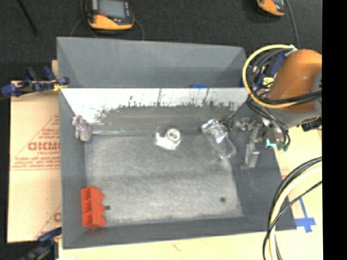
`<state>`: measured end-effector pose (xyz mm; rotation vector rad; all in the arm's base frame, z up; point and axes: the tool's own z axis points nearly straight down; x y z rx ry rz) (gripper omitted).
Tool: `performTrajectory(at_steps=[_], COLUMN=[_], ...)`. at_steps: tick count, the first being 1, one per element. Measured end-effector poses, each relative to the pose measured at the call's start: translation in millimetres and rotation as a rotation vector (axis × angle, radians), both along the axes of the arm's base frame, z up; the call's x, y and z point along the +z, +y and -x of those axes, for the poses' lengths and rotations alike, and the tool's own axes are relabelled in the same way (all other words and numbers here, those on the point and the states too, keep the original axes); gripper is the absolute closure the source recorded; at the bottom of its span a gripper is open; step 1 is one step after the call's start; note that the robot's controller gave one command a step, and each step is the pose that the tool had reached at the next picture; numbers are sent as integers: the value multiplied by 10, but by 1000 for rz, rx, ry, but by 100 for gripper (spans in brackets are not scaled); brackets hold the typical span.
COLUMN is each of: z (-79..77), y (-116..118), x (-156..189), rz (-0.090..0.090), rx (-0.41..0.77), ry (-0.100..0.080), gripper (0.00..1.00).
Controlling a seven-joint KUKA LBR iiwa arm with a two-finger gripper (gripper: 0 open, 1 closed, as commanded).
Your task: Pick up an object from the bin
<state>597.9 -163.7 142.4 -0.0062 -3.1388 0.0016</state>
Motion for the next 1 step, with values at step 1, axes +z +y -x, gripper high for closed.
performTrajectory(at_steps=[1], z=[-308], y=[49], x=[-711], rz=[-2], rx=[404], ry=[-11], gripper=[0])
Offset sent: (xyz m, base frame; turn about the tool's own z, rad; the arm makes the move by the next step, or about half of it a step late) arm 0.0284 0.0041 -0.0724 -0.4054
